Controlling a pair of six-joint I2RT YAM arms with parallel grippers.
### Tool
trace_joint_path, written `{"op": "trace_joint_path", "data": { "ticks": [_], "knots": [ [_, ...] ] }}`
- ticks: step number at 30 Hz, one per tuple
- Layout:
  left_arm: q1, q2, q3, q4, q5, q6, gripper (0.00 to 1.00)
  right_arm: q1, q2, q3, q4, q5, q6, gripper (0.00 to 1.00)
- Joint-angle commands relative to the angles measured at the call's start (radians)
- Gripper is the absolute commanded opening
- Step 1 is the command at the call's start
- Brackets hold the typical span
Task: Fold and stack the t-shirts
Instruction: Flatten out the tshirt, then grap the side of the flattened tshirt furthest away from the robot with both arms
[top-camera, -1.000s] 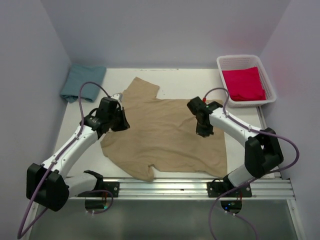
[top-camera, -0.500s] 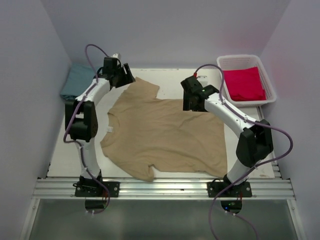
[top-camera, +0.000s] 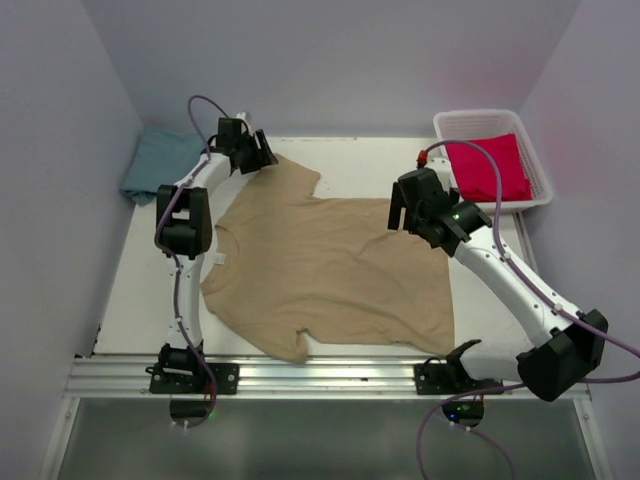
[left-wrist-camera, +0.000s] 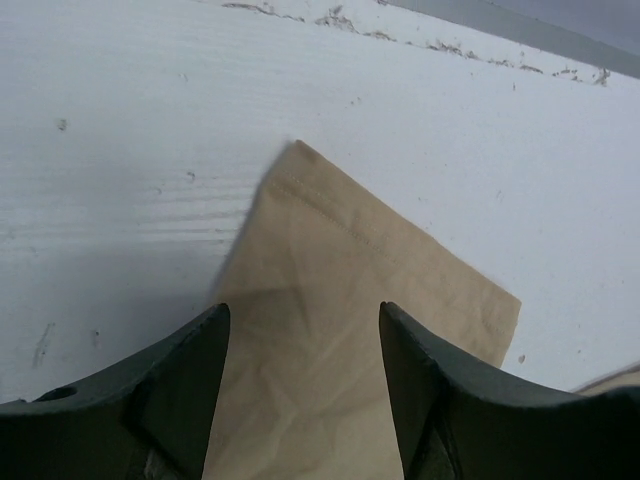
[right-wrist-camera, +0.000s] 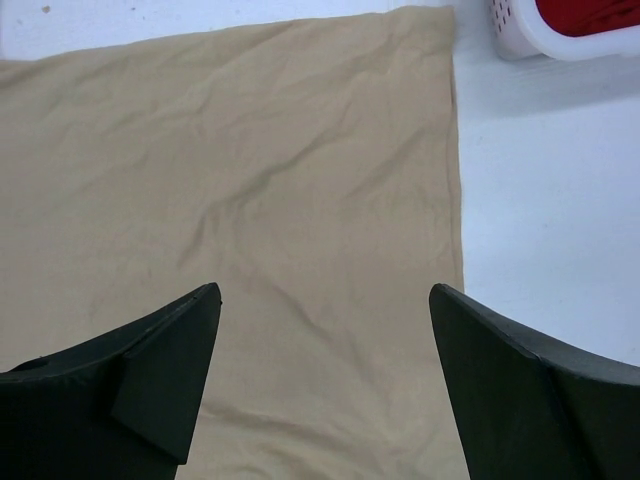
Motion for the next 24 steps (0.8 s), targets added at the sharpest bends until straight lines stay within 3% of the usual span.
{"op": "trace_joint_path", "data": {
  "ticks": [1,5,11,24],
  "knots": [
    [0.020,-0.006,0.014,0.082,-0.043,-0.027,0.65,0.001,-0.040,-0.041,0.035,-0.007,-0.021,0.89],
    [0.023,-0.016,-0.013,0.163,-0.064,-0.050,0.63,0.001,-0.032,-0.053,0.026,-0.007,-0.026,0.88],
    [0.023,0.126,0.135,0.144,-0.018,-0.047,0.61,0.003,-0.020,-0.070,0.021,-0.039,-0.012,0.86],
    [0.014,0.227,0.156,0.213,0.045,-0.093,0.56,0.001,-0.028,-0.093,0.023,-0.045,0.002,0.82]
  ]
}}
